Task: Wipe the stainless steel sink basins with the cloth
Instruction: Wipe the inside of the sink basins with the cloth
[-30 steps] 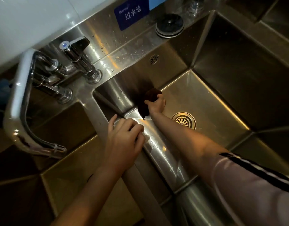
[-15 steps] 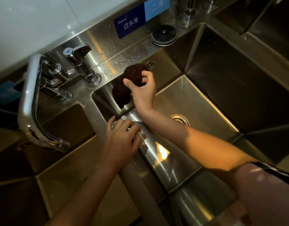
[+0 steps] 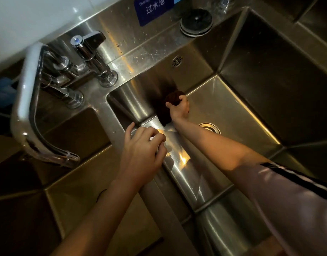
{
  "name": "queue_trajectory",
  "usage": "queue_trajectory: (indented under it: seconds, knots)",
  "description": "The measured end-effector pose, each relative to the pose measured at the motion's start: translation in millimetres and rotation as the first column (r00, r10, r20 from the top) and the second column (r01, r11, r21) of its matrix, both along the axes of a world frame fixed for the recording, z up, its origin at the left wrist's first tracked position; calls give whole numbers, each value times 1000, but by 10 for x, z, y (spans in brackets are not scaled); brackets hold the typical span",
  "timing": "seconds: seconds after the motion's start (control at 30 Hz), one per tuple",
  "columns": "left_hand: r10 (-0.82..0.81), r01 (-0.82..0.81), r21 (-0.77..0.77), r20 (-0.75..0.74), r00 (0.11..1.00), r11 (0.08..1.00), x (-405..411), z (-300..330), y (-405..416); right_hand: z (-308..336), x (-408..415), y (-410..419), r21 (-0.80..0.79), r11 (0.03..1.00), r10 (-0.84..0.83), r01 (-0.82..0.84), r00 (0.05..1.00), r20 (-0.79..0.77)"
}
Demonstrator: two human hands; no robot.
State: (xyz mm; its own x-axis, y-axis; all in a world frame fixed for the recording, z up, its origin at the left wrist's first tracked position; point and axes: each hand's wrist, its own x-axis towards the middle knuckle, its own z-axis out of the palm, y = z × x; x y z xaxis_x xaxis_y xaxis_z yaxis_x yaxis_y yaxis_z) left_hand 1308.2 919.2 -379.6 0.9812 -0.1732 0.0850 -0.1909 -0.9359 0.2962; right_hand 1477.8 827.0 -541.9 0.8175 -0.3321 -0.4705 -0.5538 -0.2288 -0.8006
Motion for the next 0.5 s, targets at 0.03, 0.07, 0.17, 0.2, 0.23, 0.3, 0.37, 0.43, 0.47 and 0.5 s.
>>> queue_trajectory:
  seconds: [0.03, 0.07, 0.17, 0.2, 0.23, 0.3, 0.37, 0.43, 0.47, 0.5]
  knots:
    - [0, 0, 3, 1, 1000, 1000, -1, -4, 1, -57, 7, -21, -1, 1000, 15, -15, 999, -32]
    - [1, -1, 3, 2, 1000, 1000, -5, -7, 1, -121, 16, -39, -1, 1000, 28, -28, 998, -47]
    - [4, -4, -3, 0, 1000, 1000, -4, -7, 1, -175, 21, -54, 3, 1000, 26, -26, 999, -27]
    - [3, -3, -2, -2, 1000, 1000, -3, -5, 1, -178, 32, -47, 3, 1000, 7, -7, 1000, -9]
    - [2, -2, -1, -3, 1000, 1000, -3, -2, -1, -149, 43, -40, 6, 1000, -17, 17, 1000, 7]
    - [1, -1, -1, -4, 1000, 1000, -5, 4, -4, 11, 68, -48, 30, 997, -70, 68, 995, 67]
    - [3, -3, -5, -11, 1000, 1000, -4, 9, -6, 302, 95, -97, 36, 996, -86, 81, 982, 169]
    - [2, -2, -5, -20, 1000, 1000, -2, 14, -9, 553, 154, -182, 41, 998, -65, 54, 947, 316]
    - [1, -2, -4, -22, 1000, 1000, -1, 18, -11, 695, 175, -217, 59, 998, -52, 32, 923, 380]
    - [1, -1, -3, -23, 1000, 1000, 0, 22, -14, 828, 188, -242, 73, 997, -39, 9, 907, 418]
